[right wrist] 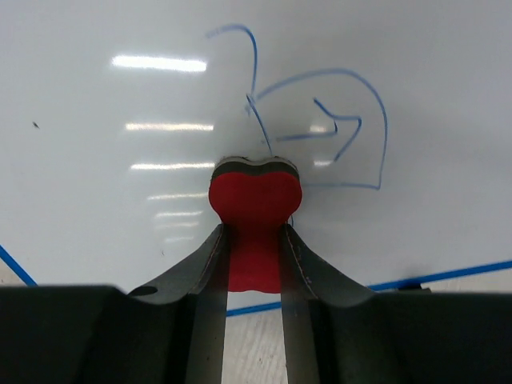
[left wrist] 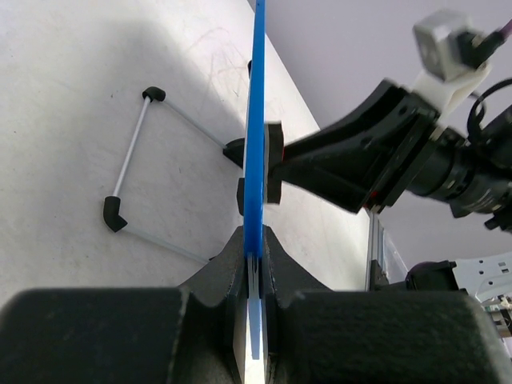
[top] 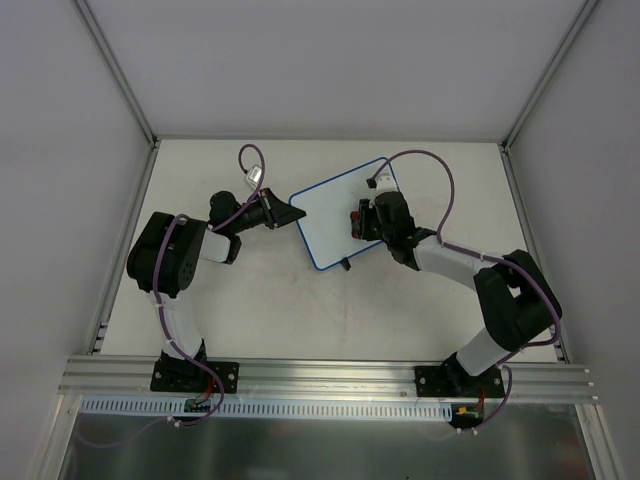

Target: Erase the whiteboard

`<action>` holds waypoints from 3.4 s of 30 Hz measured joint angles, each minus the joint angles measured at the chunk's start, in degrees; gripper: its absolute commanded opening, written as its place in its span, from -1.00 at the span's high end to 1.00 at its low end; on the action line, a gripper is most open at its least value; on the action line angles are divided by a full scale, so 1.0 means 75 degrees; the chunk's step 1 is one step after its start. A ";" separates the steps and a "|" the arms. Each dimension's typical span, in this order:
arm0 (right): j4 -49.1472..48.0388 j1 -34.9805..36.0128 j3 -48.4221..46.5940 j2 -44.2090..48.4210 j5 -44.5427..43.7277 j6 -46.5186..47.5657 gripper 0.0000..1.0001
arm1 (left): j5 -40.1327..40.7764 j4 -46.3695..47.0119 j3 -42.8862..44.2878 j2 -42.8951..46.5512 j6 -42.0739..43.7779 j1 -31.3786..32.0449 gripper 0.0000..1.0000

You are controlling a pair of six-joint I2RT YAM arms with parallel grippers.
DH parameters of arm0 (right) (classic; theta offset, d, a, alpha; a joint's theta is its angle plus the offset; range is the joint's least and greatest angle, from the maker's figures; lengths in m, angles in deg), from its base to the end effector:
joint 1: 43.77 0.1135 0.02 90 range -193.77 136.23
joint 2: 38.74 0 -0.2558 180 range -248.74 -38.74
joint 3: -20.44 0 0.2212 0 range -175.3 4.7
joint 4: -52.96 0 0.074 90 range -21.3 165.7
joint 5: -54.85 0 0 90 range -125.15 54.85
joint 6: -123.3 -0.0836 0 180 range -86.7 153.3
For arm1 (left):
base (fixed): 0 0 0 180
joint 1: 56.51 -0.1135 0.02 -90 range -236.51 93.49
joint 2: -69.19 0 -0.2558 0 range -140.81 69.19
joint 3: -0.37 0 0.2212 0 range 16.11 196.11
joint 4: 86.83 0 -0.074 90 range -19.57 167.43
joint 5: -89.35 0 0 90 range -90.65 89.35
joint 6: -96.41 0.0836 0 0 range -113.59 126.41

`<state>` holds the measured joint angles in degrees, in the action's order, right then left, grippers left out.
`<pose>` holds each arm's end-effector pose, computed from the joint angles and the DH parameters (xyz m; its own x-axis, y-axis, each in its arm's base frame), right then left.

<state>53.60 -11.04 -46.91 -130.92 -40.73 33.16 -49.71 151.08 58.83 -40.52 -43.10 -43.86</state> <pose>0.3177 0.1945 0.2086 -0.3629 -0.2304 -0.9029 -0.4634 0.8853 -0.0396 0.3498 -0.1432 0.1967 -0.5924 -0.3778 -0.7116 0.6546 0.2891 -0.6985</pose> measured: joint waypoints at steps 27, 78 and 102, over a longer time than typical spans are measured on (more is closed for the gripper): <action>0.0385 -0.0154 -0.0775 -0.0242 0.0140 -0.0408 1.00 | -0.0064 0.0087 0.0000 0.0000 0.0000 0.0012 1.00; 0.0382 -0.0868 -0.0274 0.0163 0.0603 -0.0833 1.00 | -0.0192 0.0099 0.0000 -0.0003 -0.0067 0.0012 1.00; 0.0239 -0.1320 -0.0880 -0.0525 0.0627 -0.1236 1.00 | -0.0189 0.0087 0.0000 -0.0032 -0.0201 0.0012 1.00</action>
<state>55.40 -20.94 -53.51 -134.85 -36.03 23.89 -51.13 151.73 58.83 -40.76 -44.61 -43.77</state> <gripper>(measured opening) 0.294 0.043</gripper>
